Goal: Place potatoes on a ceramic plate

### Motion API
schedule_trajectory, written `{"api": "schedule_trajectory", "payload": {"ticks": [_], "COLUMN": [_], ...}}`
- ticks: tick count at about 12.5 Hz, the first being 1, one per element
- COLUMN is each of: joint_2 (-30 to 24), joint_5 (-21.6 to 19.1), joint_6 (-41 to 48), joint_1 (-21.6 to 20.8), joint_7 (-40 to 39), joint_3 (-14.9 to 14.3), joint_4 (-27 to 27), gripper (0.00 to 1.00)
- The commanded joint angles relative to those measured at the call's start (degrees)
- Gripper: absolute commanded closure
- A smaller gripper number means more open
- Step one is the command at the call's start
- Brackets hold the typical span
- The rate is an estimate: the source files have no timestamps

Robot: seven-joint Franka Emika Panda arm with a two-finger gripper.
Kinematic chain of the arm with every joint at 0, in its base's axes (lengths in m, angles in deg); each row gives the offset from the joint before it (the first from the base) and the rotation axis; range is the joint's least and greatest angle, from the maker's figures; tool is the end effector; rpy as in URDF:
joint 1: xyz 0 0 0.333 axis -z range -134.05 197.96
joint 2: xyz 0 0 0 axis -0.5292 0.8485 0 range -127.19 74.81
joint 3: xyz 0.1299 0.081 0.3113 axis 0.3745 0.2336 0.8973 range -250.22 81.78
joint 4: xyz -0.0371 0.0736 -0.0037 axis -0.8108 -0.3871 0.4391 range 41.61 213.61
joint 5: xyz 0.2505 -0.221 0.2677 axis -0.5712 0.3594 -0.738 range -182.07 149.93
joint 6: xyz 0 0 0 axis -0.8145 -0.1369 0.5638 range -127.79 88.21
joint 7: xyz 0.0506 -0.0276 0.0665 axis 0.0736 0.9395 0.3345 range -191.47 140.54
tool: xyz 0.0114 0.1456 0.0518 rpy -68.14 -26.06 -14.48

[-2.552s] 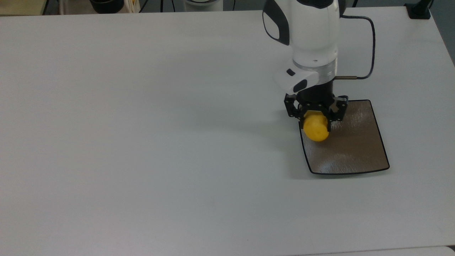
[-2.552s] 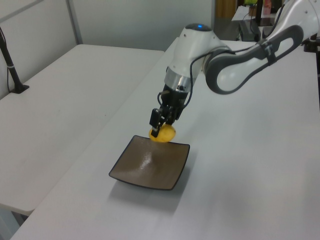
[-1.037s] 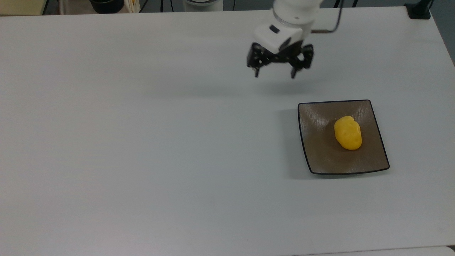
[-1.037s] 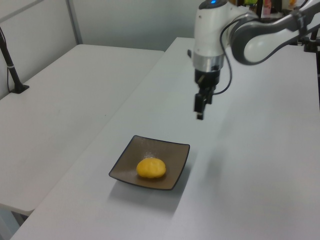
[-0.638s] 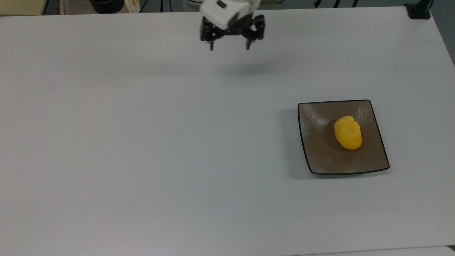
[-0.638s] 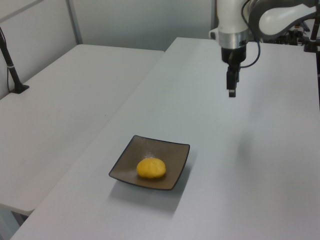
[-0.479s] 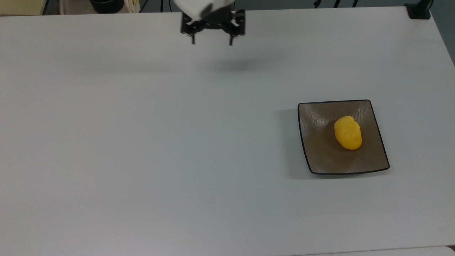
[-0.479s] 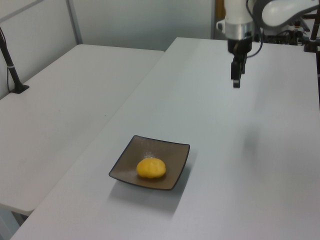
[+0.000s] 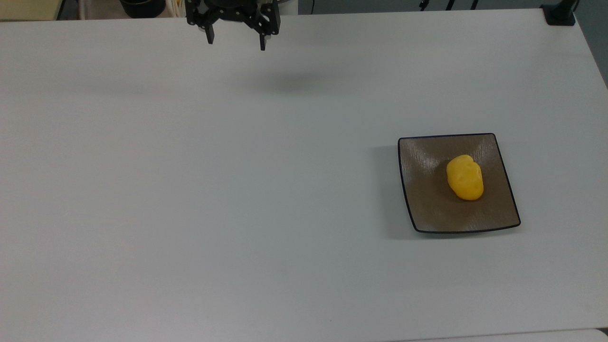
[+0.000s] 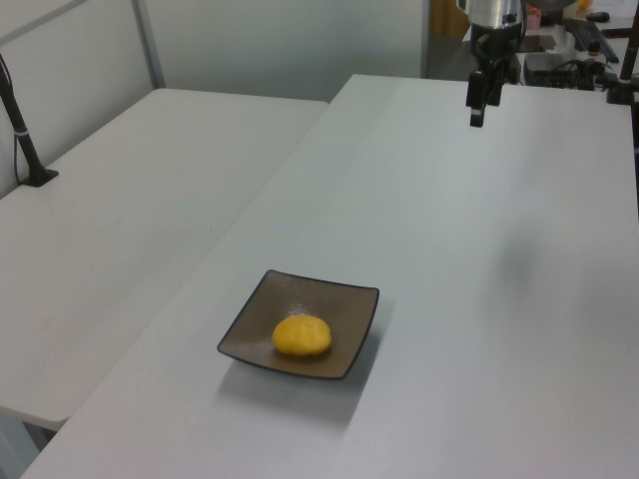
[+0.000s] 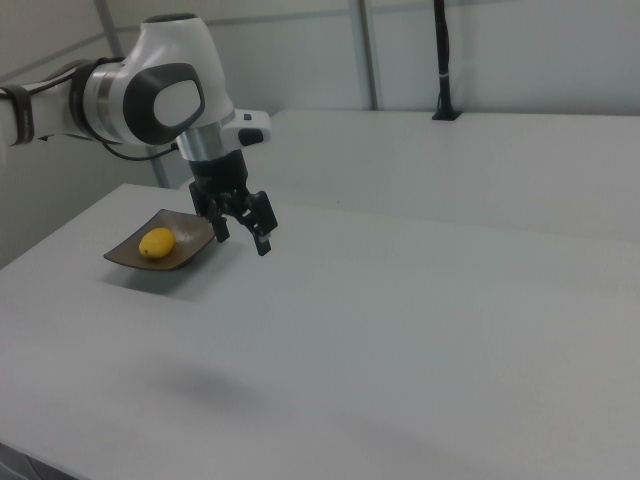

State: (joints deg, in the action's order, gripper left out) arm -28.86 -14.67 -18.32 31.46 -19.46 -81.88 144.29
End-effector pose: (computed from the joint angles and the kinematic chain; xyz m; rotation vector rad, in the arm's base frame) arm 0.5853 0.0262 0.5091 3.1168 -0.0766 0.0442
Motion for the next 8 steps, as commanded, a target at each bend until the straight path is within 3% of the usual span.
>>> {"api": "schedule_trajectory", "payload": {"ticks": [1, 8], "joint_2": [0.73, 1.70], "joint_5": [-0.96, -0.61], "joint_6": [-0.46, -0.64], "joint_1": [-0.03, -0.56], "joint_7": [-1.52, -1.61], "joint_3": [-0.58, -0.58], "joint_4": [-0.85, -1.21], "gripper": [0.00, 0.00]}}
